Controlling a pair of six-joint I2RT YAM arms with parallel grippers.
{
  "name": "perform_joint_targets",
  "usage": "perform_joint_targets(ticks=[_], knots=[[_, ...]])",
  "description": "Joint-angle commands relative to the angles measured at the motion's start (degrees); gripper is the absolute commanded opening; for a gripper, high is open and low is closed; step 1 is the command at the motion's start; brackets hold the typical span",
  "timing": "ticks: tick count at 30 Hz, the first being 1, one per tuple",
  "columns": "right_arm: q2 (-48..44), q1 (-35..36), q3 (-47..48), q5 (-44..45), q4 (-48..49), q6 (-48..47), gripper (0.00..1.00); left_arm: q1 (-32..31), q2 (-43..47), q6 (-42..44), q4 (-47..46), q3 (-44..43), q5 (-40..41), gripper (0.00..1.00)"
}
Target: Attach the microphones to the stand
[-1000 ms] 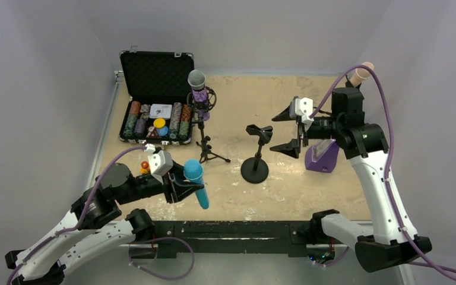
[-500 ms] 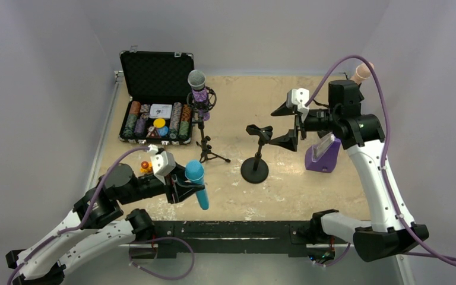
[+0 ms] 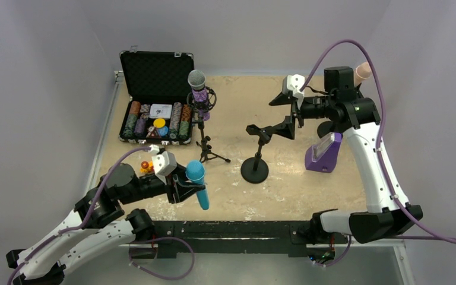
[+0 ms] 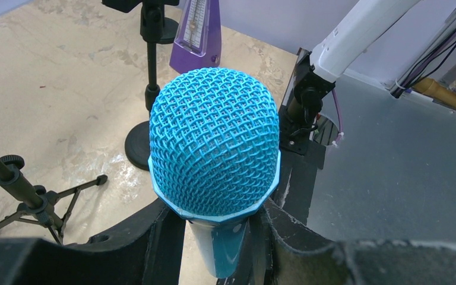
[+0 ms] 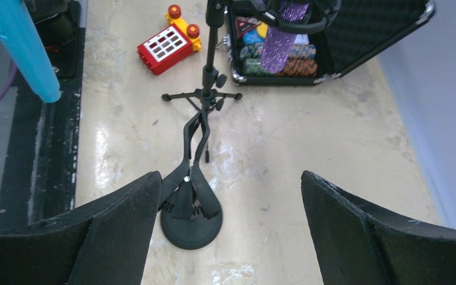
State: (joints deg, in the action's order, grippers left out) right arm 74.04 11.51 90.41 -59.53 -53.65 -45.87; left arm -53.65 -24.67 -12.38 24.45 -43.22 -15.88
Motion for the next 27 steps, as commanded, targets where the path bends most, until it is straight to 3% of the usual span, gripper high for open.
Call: perform_joint_targets(ticks=[1,9,13,17,24,27], knots=[[0.33,1.41,-0.65,-0.69,-4.49,1.73,0.90,0.30,0.67,0.30,-3.94,0.25,0.00,0.00],[-0.70,5.15,-7.02,4.68,1.06,6.76,0.90,0.30,-1.07,1.13,-4.56,-0.71,-0.43,0.00],[0.05,5.50,-8.45,6.83,1.81,7.11,0.85,0.30,-0.80,0.83,-4.67,-0.43,-0.38,0.00],[-0.65,5.78,-10.24,6.36,2.04,6.13,0.69,0.30,-0.39,0.74,-5.30,-0.01,-0.05,0.00],[-2.26,5.98,-10.38,4.91,0.35,2.98,0.19,0.30,-1.74,2.10,-7.56,-0.72,0.97,0.00],[-2.49,5.98,-9.60,3.96,-1.11,1.56,0.06,0.30,-3.79,4.38,-9.21,-2.21,2.26,0.00]])
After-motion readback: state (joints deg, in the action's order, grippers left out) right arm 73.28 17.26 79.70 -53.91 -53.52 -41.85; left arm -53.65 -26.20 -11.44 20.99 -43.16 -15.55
